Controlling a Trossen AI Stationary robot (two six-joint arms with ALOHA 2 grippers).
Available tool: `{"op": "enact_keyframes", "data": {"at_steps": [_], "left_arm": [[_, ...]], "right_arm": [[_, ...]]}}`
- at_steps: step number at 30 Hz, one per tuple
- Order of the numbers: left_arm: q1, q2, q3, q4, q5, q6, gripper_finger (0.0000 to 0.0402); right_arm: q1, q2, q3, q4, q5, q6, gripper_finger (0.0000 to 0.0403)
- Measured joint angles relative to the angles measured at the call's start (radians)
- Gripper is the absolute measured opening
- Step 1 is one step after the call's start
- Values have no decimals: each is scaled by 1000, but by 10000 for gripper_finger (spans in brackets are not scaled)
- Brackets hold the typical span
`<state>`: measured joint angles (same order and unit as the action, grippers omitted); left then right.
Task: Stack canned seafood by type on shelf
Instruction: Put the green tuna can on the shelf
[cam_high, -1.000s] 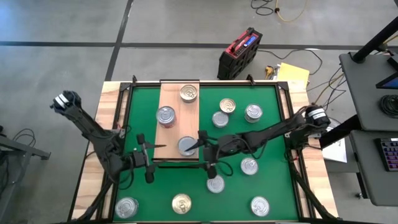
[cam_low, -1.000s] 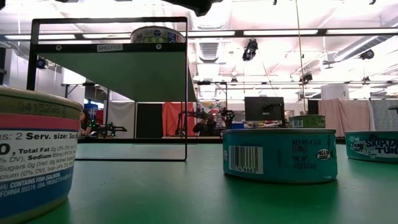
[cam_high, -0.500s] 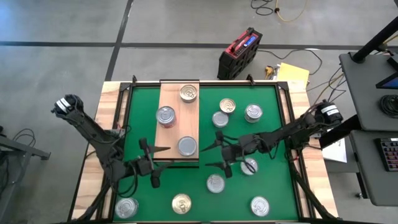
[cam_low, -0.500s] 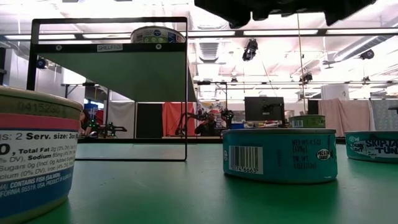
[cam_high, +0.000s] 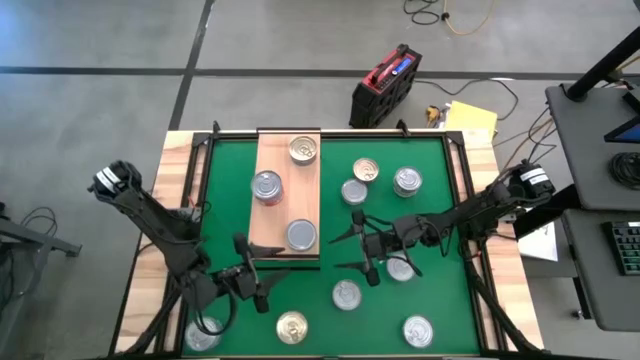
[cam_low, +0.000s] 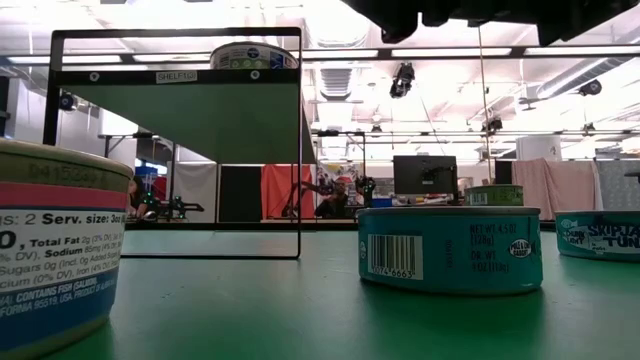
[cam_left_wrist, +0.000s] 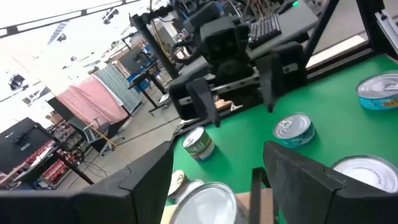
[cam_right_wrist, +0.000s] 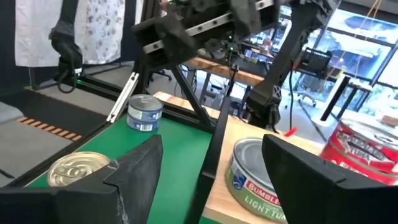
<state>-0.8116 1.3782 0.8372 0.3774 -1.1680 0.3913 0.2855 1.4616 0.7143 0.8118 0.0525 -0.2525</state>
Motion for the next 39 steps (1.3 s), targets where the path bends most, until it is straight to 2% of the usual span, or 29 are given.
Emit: {"op": "enact_keyframes", "data": {"at_steps": [9,16,25,39], "left_arm": [[0,60,3,6,-1,-75,233],[0,75,3,4,-2,-118,233],[0,74,3,4,-2,-119,233],[0,74,3,4,-3,-114,233]], "right_arm": [[5,13,0,10,0,18,247],[5,13,0,9,0,25,255],[5,13,0,9,0,25,263],[5,13,0,9,0,11,237]]}}
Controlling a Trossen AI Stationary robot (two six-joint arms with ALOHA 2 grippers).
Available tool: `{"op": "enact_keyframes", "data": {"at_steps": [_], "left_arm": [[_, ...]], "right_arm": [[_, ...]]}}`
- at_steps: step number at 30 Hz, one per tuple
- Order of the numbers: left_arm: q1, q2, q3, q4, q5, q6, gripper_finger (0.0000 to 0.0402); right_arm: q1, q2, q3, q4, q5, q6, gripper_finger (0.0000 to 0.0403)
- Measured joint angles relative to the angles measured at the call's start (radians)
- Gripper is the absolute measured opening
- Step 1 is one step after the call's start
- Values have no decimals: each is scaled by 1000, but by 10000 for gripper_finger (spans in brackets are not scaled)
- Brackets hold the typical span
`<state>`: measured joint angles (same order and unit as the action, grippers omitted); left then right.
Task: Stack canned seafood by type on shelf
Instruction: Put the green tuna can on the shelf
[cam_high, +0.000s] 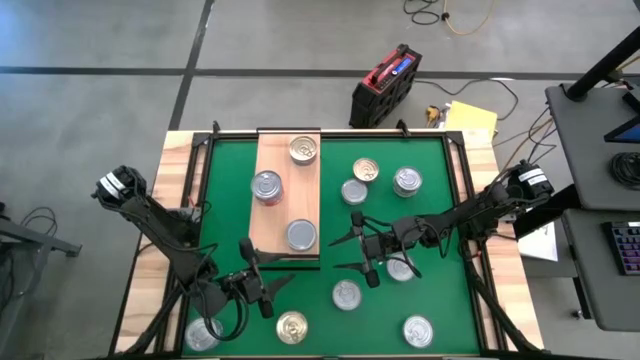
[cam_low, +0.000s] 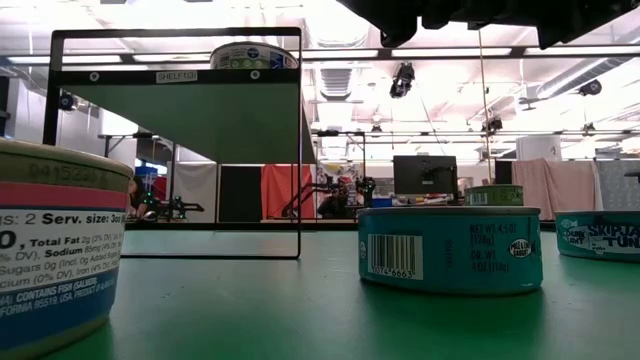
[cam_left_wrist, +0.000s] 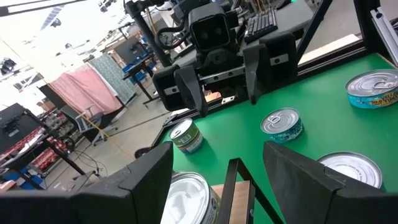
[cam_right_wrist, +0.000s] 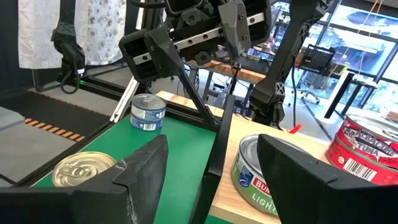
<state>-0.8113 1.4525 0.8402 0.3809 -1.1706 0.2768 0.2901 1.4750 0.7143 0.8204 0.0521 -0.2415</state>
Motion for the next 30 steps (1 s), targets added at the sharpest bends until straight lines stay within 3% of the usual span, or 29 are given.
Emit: {"op": "enact_keyframes", "data": {"at_steps": [16,30], "left_arm": [[5,0,0,0,0,-21,233],[2,-1,0,0,0,-181,233]], "right_arm": [[-2,0,0,0,0,-17,240],[0,-22,0,-102,27,147,216]]}}
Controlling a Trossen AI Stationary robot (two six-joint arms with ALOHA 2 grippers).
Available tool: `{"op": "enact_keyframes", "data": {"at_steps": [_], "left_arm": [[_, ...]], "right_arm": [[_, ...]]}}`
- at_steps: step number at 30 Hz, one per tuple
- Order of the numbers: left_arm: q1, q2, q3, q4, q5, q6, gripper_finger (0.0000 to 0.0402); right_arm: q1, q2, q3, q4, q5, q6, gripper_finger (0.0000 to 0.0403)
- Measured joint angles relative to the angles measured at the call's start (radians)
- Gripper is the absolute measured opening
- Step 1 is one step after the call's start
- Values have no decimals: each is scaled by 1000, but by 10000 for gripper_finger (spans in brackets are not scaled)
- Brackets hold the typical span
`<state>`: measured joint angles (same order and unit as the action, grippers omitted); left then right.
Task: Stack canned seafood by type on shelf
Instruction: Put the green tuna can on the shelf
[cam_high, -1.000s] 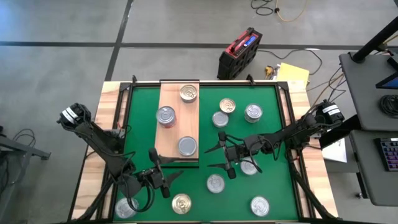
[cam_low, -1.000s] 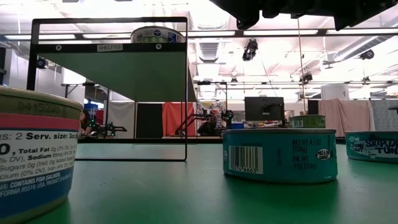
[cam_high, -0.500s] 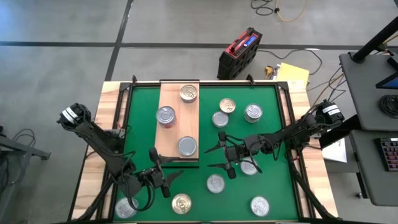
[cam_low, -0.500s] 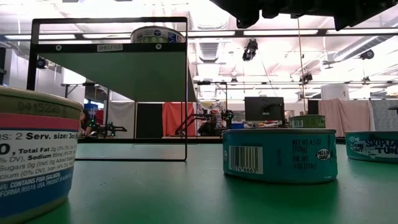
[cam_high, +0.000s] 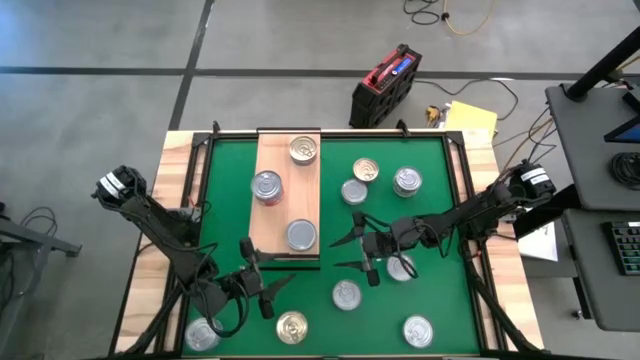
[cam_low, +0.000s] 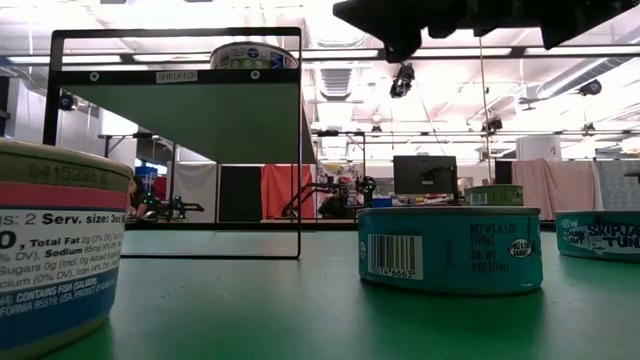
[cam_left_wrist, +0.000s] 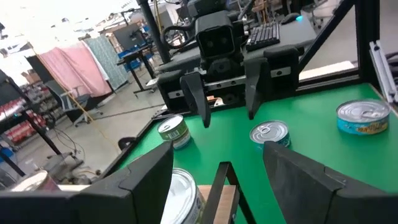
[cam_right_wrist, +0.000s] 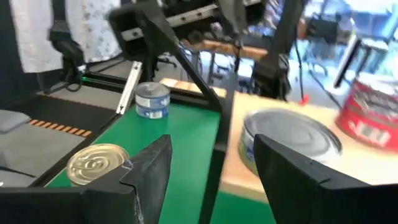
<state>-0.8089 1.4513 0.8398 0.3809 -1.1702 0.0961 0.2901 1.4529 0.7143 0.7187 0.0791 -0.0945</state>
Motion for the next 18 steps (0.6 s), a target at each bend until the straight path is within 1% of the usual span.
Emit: {"op": "enact_keyframes", "data": {"at_steps": [5,9,13,18], "left_arm": [[0,0,-1,0,1,-40,233],[0,0,-1,-2,1,-77,233],[-8,0,-1,-2,2,-109,233],[-30,0,-1,2,3,-121,233]], "right_arm": [[5,-27,0,-133,13,88,210],[21,-49,0,-178,25,114,209],[38,-91,0,-245,29,139,209],[55,-161,0,-370,45,205,209]]}}
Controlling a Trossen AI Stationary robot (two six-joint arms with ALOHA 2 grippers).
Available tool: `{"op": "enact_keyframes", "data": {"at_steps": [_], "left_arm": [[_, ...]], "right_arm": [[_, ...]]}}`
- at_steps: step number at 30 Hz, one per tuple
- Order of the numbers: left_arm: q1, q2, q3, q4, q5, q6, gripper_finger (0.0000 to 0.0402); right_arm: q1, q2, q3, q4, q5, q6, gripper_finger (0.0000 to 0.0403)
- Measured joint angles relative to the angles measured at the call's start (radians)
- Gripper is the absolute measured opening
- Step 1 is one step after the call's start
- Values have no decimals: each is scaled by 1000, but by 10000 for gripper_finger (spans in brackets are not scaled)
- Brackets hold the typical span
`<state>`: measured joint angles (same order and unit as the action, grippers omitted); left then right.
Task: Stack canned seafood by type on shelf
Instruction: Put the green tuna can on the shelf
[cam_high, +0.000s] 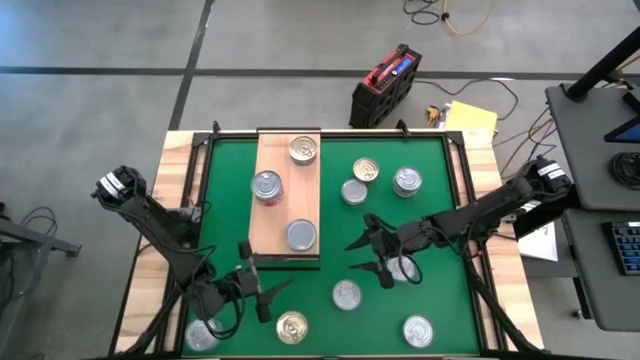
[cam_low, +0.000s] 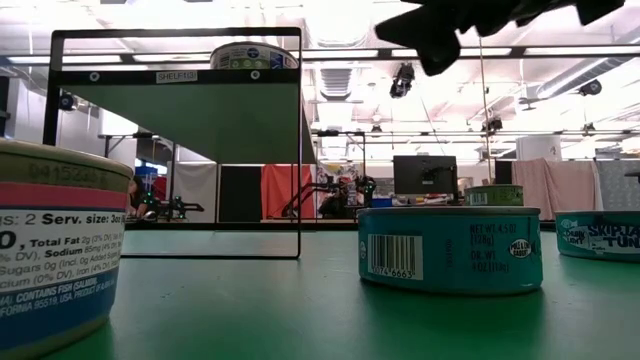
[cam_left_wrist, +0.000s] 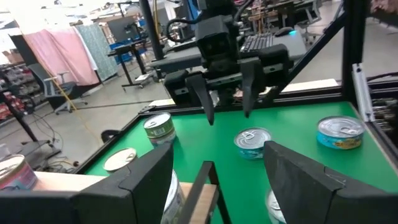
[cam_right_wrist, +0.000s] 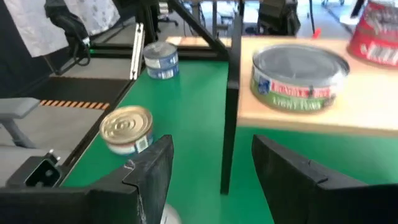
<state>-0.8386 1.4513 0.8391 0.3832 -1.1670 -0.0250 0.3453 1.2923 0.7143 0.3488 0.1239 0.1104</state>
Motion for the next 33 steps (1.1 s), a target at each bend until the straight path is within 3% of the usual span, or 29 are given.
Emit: {"op": "enact_keyframes", "data": {"at_steps": [10,17,26,33], "left_arm": [[-47,0,3,4,27,-110,233],[-48,68,114,-27,47,-115,233],[-55,238,386,-418,51,-236,233],[-61,334,603,-895,59,-590,233]], "right_arm": [[50,-43,0,-176,10,110,209],[64,-71,0,-266,8,159,209],[89,-93,0,-357,3,235,210],[112,-94,0,-422,-4,283,210]]}}
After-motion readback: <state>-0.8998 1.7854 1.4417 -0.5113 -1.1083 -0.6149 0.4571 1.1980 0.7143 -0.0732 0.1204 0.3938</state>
